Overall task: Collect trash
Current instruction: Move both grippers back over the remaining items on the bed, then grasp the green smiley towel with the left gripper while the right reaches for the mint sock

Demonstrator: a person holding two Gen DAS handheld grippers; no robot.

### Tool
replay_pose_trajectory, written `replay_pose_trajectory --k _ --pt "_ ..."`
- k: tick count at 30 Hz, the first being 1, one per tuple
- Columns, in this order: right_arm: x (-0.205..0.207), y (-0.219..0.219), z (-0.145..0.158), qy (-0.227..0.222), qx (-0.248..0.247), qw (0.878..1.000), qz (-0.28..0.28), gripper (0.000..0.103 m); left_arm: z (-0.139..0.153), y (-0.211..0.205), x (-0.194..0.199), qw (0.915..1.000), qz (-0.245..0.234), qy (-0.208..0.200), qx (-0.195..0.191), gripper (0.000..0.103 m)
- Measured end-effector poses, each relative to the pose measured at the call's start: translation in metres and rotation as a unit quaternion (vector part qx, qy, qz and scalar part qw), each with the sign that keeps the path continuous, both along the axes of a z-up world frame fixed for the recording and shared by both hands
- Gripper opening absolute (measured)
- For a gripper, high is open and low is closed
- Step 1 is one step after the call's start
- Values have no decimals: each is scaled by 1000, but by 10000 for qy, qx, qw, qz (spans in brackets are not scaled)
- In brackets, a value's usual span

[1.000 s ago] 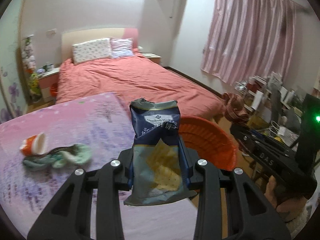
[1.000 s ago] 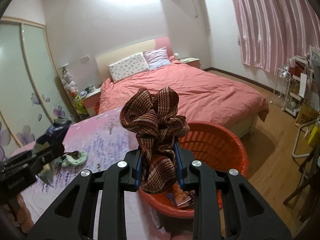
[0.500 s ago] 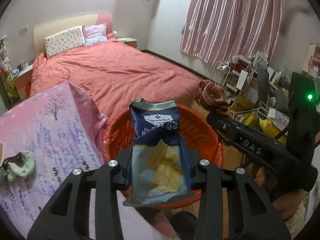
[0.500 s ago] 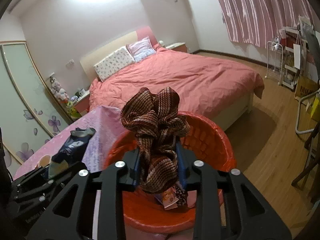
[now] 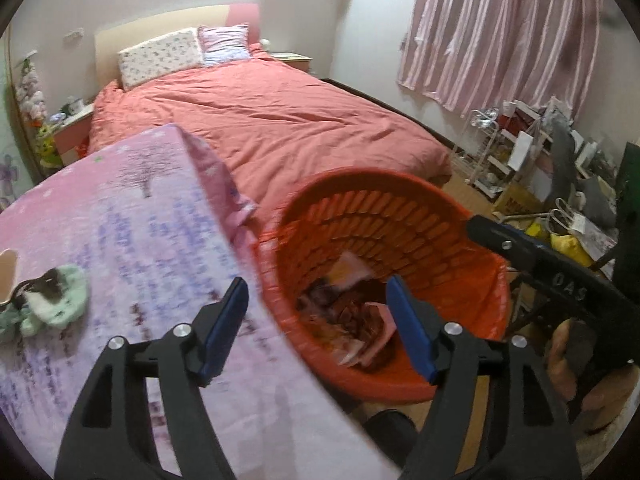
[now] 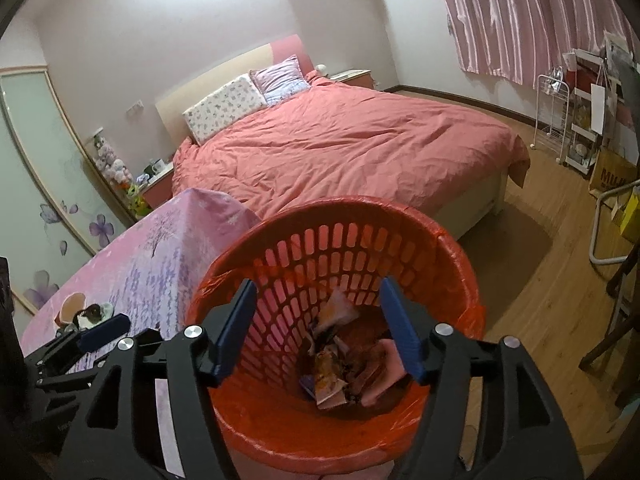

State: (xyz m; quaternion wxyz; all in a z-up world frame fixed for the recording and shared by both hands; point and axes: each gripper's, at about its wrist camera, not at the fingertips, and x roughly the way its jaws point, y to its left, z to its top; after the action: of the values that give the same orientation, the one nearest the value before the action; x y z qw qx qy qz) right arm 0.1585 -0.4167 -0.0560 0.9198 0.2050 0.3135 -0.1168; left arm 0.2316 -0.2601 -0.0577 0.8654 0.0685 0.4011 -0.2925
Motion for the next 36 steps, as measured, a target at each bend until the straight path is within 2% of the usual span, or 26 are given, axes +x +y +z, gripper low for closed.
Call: replay_pose_trajectory --k 4,9,12,15,18,20,22,25,27,29,31,36 --pt "2 11 -1 90 -75 9998 150 64 -1 34 0 9994 293 -37 152 77" --pt "8 44 0 186 -165 9986 472 64 -6 96 10 9949 937 -75 378 80" --pt "13 70 1 231 -253 9968 727 64 -7 141 17 9887 1408 -143 494 80" --pt "20 98 2 267 -361 9939 1010 64 -9 190 26 9782 1967 -181 645 80" --pt "27 123 1 306 -450 9904 1268 64 -9 235 39 9658 2529 -85 568 78" --pt "32 137 -1 343 -483 9884 1398 64 -10 257 50 9600 2773 63 381 70" --pt "37 150 -3 380 -491 9865 1516 64 -12 274 61 9547 2962 248 104 69" --pt "42 169 -4 426 -519 9841 1644 64 -19 285 79 9505 3076 439 -50 60" --pt "47 180 -4 452 -533 9827 1716 64 -23 289 87 9504 3067 507 -63 46" --pt "51 191 -4 482 -566 9814 1771 64 -25 289 89 9519 3033 444 -27 26" --pt "55 201 -5 515 -601 9798 1839 64 -26 294 86 9553 2927 423 -29 20" --pt "65 225 -11 605 -638 9744 2067 64 -24 321 62 9605 2753 274 298 18"
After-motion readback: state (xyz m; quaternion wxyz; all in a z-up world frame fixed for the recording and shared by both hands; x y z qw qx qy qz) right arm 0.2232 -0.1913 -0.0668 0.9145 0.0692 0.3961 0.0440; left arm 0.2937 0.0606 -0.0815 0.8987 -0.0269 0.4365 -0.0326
